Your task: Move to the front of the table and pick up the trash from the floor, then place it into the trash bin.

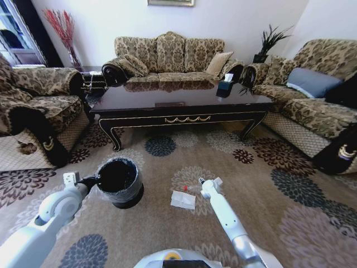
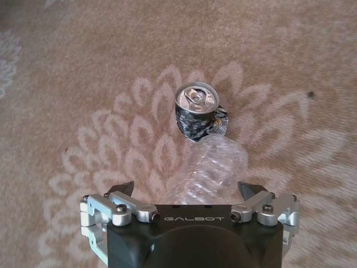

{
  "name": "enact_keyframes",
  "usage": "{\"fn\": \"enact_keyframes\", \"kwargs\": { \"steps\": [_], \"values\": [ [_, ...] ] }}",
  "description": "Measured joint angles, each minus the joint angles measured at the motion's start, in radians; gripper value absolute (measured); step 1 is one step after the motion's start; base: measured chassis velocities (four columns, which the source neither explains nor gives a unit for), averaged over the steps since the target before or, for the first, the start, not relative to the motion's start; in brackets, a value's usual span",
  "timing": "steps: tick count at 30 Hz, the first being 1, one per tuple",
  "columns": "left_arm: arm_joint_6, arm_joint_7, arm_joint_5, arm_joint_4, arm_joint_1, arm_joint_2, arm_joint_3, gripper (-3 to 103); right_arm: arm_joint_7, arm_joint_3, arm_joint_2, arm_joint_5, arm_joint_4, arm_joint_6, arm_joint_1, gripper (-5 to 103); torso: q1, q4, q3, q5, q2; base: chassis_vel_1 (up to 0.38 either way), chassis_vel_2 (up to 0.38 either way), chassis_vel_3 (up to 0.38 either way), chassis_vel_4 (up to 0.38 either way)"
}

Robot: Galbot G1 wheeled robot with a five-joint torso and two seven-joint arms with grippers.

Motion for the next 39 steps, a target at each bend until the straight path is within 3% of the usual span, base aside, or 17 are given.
{"fn": "enact_keyframes", "kwargs": {
  "steps": [4, 13, 16, 22, 25, 27, 29, 32, 39],
  "values": [
    [-0.002, 0.000, 0.001, 0.000, 0.003, -0.002, -0.003, 4, -0.056, 0.006, 0.008, -0.015, -0.076, 0.002, 0.033, 100, 0.000, 0.0000, 0.000, 0.0000, 0.000, 0.000, 0.000, 0.000, 0.000],
    [-0.004, 0.000, 0.000, 0.008, -0.012, 0.000, 0.006, 4, -0.086, -0.006, 0.013, -0.060, -0.107, -0.012, 0.031, 103, 0.000, -0.0003, 0.000, 0.0000, 0.000, 0.000, 0.000, 0.000, 0.000],
    [-0.005, 0.001, -0.001, 0.012, -0.015, 0.000, 0.010, 4, -0.092, -0.006, 0.017, -0.067, -0.116, -0.012, 0.034, 100, 0.000, -0.0001, 0.000, 0.0000, 0.000, 0.000, 0.000, 0.000, 0.000],
    [-0.006, 0.002, -0.005, 0.015, -0.023, 0.002, 0.013, 4, -0.110, -0.015, 0.017, -0.103, -0.132, -0.023, 0.033, 74, 0.000, 0.0000, 0.000, 0.0000, 0.000, 0.000, 0.000, 0.000, 0.000],
    [-0.006, 0.002, -0.005, 0.016, -0.023, 0.001, 0.015, 4, -0.116, -0.018, 0.016, -0.117, -0.136, -0.026, 0.027, 68, 0.000, -0.0001, 0.000, 0.0000, 0.000, 0.000, 0.000, 0.000, 0.000],
    [-0.006, 0.002, -0.006, 0.018, -0.025, 0.000, 0.018, 4, -0.123, -0.022, 0.014, -0.132, -0.134, -0.028, 0.017, 52, 0.000, 0.0001, 0.000, -0.0002, 0.000, 0.000, 0.000, 0.000, 0.000],
    [-0.006, 0.002, -0.006, 0.019, -0.026, 0.000, 0.019, 4, -0.125, -0.023, 0.012, -0.137, -0.130, -0.029, 0.012, 52, 0.000, 0.0002, 0.000, -0.0002, 0.000, 0.000, 0.000, 0.000, 0.000],
    [-0.007, 0.002, -0.005, 0.023, -0.030, -0.002, 0.025, 4, -0.131, -0.028, 0.003, -0.142, -0.106, -0.031, -0.007, 39, 0.000, 0.0001, 0.000, -0.0002, 0.000, 0.000, 0.000, 0.000, 0.000],
    [-0.007, 0.004, -0.001, 0.023, -0.033, -0.012, 0.040, 4, -0.138, -0.040, -0.025, -0.127, -0.013, -0.018, -0.051, 26, 0.000, -0.0007, 0.000, 0.0004, 0.000, 0.000, 0.000, 0.000, 0.000]
  ]
}}
